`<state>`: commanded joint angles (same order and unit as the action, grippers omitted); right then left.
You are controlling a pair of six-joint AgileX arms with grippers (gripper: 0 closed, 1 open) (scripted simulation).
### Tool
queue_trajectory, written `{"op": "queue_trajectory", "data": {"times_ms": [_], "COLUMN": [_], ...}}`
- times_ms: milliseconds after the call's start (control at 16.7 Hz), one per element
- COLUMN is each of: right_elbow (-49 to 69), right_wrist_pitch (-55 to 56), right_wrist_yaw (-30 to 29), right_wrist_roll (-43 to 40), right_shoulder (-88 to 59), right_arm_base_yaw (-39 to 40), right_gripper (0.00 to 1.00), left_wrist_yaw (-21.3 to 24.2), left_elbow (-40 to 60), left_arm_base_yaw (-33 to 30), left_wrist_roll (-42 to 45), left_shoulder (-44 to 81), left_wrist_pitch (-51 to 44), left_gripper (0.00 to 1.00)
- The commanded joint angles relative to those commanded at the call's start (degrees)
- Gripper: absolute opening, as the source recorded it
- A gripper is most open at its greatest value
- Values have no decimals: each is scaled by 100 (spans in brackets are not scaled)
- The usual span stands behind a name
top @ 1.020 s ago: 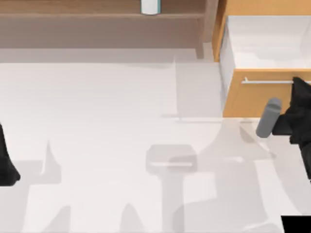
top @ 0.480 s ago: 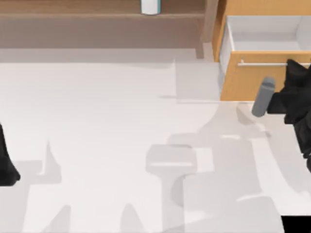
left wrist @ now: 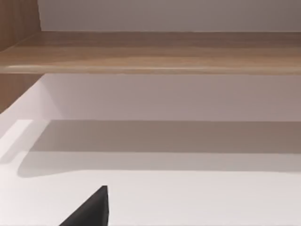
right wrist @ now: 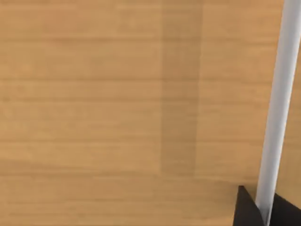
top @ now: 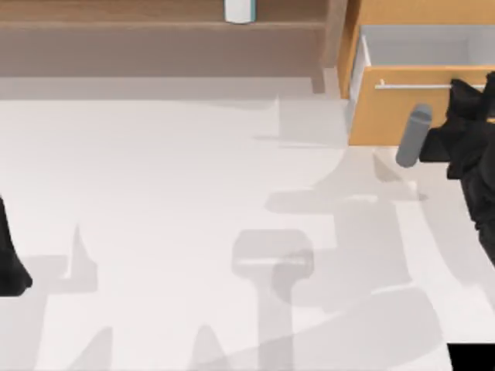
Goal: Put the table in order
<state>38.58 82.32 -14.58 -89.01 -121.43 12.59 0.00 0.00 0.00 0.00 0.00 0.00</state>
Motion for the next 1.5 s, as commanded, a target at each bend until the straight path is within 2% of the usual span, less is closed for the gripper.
{"op": "queue_trajectory", "data": {"times_ms": [300,720,1200,1500], "right_elbow": [782,999,2326,2467], "right_wrist_pitch": [-481,-597,-1358,-1438], "right_wrist_yaw": [140,140,307,324], "right_wrist_roll": [6,19,13,11], "right_shoulder": [-310,-375,-980,-1043], "right_arm_base_yaw": [-137,-163,-306,-322], "right_gripper": [0,0,0,0], "left_wrist_yaw": [0,0,0,0], "left_elbow": [0,0,0,0], "left_arm_base_yaw": [0,0,0,0], "left_wrist_roll": [0,0,0,0], "left_shoulder": [0,0,0,0], "left_wrist_pitch": [0,0,0,0], "left_gripper": [100,100,100,100]}}
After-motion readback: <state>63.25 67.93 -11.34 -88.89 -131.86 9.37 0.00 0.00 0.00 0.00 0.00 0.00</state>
